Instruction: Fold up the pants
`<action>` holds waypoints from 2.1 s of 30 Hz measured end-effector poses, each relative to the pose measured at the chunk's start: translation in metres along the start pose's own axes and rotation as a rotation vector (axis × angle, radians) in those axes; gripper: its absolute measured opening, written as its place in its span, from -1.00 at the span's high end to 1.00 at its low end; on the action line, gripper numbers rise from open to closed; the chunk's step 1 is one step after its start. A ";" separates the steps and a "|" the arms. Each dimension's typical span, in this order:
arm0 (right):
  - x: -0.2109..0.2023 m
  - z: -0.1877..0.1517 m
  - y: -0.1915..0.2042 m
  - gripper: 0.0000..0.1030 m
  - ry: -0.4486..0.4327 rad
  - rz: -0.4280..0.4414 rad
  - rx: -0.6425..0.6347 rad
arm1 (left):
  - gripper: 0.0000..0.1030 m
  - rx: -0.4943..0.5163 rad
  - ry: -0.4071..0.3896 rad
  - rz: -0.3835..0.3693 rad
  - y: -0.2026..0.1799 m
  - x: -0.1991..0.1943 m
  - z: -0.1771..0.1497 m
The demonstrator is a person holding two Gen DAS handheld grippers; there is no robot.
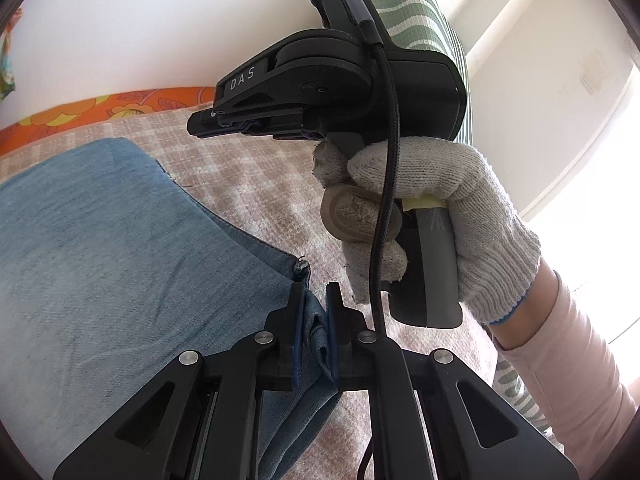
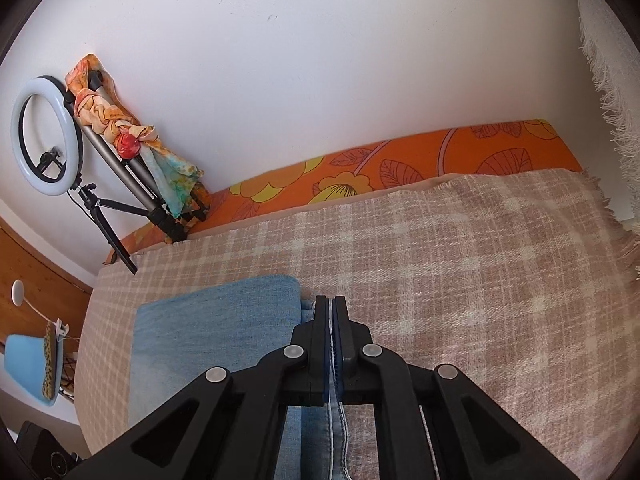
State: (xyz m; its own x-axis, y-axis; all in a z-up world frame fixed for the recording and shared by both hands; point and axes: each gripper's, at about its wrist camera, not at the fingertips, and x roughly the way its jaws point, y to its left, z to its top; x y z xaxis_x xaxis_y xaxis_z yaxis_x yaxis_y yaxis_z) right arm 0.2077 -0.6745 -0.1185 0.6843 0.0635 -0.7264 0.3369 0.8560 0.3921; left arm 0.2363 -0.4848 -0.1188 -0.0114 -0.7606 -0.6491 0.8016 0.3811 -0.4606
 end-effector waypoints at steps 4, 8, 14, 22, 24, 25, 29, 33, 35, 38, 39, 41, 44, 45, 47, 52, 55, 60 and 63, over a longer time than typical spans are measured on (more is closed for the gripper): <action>-0.019 -0.008 -0.002 0.84 -0.020 -0.025 -0.017 | 0.83 0.004 0.010 0.002 -0.007 0.008 -0.001; -0.038 -0.015 -0.003 0.51 -0.047 -0.035 -0.010 | 0.71 0.018 0.024 -0.001 -0.017 0.000 -0.006; -0.055 -0.026 0.007 0.17 -0.063 -0.078 -0.035 | 0.23 0.084 0.009 0.026 -0.048 -0.017 -0.005; -0.066 -0.044 0.022 -0.37 -0.049 -0.095 -0.109 | -0.03 0.081 -0.034 0.117 -0.035 -0.068 -0.012; -0.064 -0.049 0.023 -0.47 -0.034 -0.093 -0.121 | -0.03 0.078 -0.050 0.157 -0.023 -0.080 -0.018; -0.062 -0.051 0.024 -0.47 -0.023 -0.091 -0.128 | -0.04 0.068 -0.055 0.174 -0.015 -0.086 -0.020; -0.050 -0.057 0.026 -0.49 0.029 -0.068 -0.146 | -0.07 -0.005 -0.066 0.239 0.020 -0.113 -0.034; -0.037 -0.056 0.028 -0.50 0.079 -0.015 -0.135 | -0.10 -0.079 -0.056 0.301 0.055 -0.133 -0.045; -0.028 -0.054 0.028 -0.50 0.109 0.013 -0.126 | -0.10 -0.142 -0.043 0.305 0.076 -0.136 -0.050; -0.013 -0.054 0.025 -0.51 0.155 0.032 -0.110 | -0.10 -0.217 -0.029 0.315 0.102 -0.137 -0.059; -0.008 -0.054 0.024 -0.51 0.168 0.040 -0.105 | -0.10 -0.230 -0.023 0.321 0.109 -0.137 -0.061; 0.002 -0.054 0.021 -0.51 0.199 0.054 -0.093 | -0.10 -0.265 -0.013 0.318 0.121 -0.135 -0.064; 0.011 -0.056 0.016 -0.51 0.226 0.085 -0.070 | -0.10 -0.303 -0.001 0.301 0.134 -0.135 -0.070; 0.013 -0.057 0.015 -0.51 0.232 0.094 -0.066 | -0.10 -0.310 0.003 0.296 0.137 -0.133 -0.070; 0.018 -0.058 0.012 -0.51 0.244 0.103 -0.062 | -0.10 -0.324 0.009 0.285 0.141 -0.129 -0.071; 0.021 -0.059 0.006 -0.52 0.252 0.144 -0.034 | -0.10 -0.337 0.016 0.279 0.145 -0.122 -0.073; 0.021 -0.058 0.003 -0.54 0.263 0.167 -0.028 | -0.10 -0.335 0.028 0.272 0.145 -0.116 -0.073; 0.024 -0.059 0.007 -0.54 0.281 0.201 -0.062 | -0.11 -0.341 0.016 0.256 0.149 -0.112 -0.072; 0.028 -0.061 0.010 -0.35 0.306 0.266 -0.069 | -0.11 -0.332 0.004 0.252 0.150 -0.110 -0.071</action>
State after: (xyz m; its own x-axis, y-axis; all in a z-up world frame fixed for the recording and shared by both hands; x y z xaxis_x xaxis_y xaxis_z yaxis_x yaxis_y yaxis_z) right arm 0.1906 -0.6325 -0.1693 0.5142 0.4276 -0.7435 0.1232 0.8210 0.5574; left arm 0.3152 -0.3067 -0.1588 0.1574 -0.6201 -0.7686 0.5436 0.7042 -0.4568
